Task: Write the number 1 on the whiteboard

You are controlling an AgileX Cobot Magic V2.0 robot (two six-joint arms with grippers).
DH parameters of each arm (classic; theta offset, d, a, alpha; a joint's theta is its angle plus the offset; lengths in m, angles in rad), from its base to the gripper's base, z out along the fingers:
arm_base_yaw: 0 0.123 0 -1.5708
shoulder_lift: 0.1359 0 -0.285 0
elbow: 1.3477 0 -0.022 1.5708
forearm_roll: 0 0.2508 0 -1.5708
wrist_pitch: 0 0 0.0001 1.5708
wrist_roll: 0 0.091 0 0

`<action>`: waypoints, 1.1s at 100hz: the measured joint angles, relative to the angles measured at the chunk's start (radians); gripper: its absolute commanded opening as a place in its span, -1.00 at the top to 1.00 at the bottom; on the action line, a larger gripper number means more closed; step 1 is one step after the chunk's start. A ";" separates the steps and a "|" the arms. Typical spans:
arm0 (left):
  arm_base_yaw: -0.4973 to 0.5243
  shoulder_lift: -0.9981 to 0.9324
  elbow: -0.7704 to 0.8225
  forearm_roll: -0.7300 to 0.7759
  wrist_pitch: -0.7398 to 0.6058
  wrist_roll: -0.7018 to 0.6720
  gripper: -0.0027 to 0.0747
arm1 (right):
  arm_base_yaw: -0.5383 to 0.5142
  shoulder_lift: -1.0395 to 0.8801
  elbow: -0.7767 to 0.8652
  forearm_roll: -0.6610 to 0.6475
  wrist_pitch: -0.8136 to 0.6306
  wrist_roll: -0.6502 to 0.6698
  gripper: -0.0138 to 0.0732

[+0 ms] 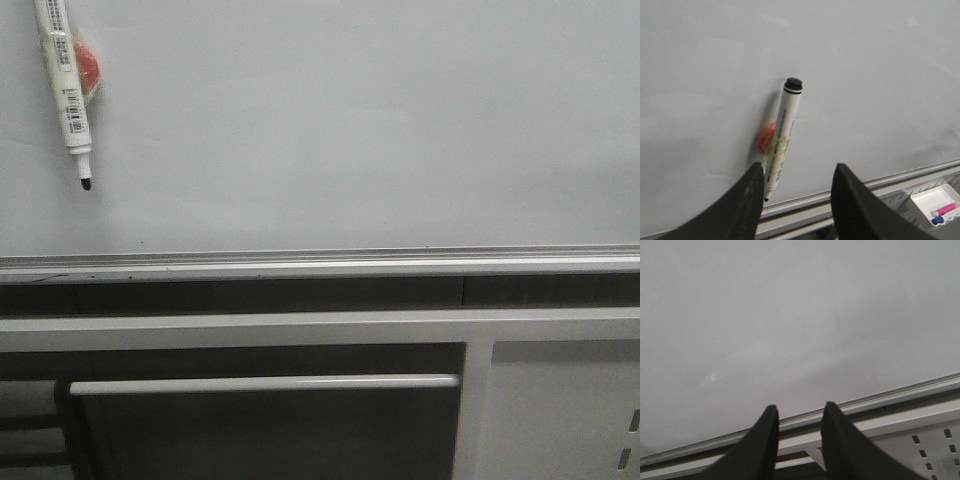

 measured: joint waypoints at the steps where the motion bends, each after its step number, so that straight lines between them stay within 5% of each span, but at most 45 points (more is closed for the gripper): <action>1: 0.000 0.004 0.000 -0.002 0.002 0.003 0.17 | 0.000 0.000 0.000 0.000 0.000 0.000 0.25; 55: -0.043 0.079 0.000 -0.122 -0.007 0.139 0.17 | 0.000 0.000 0.000 0.008 -0.009 0.000 0.25; 75: -0.200 0.156 0.000 -0.128 -0.100 0.178 0.27 | 0.000 0.000 0.000 0.008 -0.013 0.000 0.25; 110: -0.509 0.263 -0.004 -0.112 -0.507 0.182 0.29 | 0.000 0.000 0.000 0.010 -0.015 0.000 0.25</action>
